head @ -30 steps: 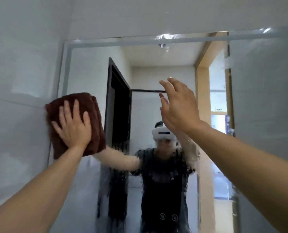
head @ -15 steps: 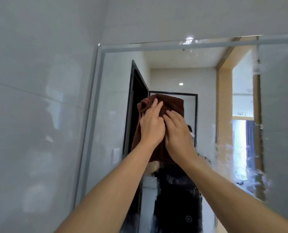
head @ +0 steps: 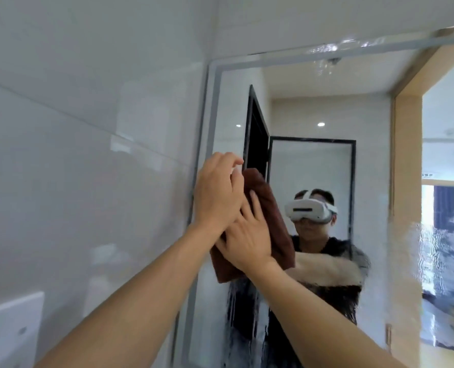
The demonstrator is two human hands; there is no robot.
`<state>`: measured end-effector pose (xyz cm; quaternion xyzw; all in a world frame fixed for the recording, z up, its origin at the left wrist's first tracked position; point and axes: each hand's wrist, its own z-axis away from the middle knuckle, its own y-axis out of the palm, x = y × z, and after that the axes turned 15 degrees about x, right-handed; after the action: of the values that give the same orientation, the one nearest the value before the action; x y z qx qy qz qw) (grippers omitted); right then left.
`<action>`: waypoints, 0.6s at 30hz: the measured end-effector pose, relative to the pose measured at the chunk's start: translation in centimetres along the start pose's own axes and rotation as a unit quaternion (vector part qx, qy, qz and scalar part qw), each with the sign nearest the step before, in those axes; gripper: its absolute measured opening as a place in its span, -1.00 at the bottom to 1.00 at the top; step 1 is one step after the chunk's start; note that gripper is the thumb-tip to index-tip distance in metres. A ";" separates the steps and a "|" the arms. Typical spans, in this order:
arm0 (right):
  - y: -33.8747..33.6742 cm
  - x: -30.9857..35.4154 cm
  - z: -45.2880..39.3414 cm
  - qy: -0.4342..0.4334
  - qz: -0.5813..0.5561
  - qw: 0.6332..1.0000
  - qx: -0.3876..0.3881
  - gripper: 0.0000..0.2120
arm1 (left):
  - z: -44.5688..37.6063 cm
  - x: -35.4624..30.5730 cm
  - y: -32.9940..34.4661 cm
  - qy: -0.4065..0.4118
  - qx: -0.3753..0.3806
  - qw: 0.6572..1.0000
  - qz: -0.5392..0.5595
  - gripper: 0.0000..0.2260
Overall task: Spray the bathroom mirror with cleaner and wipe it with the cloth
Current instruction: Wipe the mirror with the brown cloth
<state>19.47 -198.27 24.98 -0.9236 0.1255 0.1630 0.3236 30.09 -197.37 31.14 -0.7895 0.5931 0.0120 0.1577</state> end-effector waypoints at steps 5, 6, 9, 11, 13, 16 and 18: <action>3.6 4.6 0.2 -0.025 -0.044 0.999 0.008 -0.50 | 1.5 1.1 -0.8 -0.020 -0.060 0.998 0.000 -0.86; 3.6 4.2 0.4 -0.030 -0.038 0.999 0.002 -0.50 | 1.9 1.0 -0.5 -0.026 -0.061 0.998 -0.009 -0.86; 2.3 1.0 2.1 -0.034 -0.011 0.999 -0.008 -0.47 | 2.2 -0.4 1.0 -0.027 -0.035 0.998 -0.044 -0.84; 1.1 -2.4 3.9 -0.009 0.028 0.999 -0.016 -0.42 | 1.9 -2.3 2.3 -0.006 -0.013 0.998 -0.067 -0.84; -0.7 -6.7 6.1 0.033 0.069 0.997 -0.031 -0.37 | 1.5 -4.6 3.7 0.027 0.000 0.995 -0.091 -0.85; -4.2 -14.5 10.1 0.110 0.121 0.986 -0.039 -0.33 | 1.1 -8.4 6.1 0.064 -0.004 0.994 -0.084 -0.89; -6.6 -19.8 13.4 0.164 0.136 0.976 -0.051 -0.34 | 1.1 -10.9 7.8 0.069 0.000 0.996 -0.056 -0.92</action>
<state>0.65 -182.21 26.33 -0.9274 0.2926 0.0576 0.2258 19.73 -188.80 30.54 -0.8202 0.5576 -0.0514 0.1169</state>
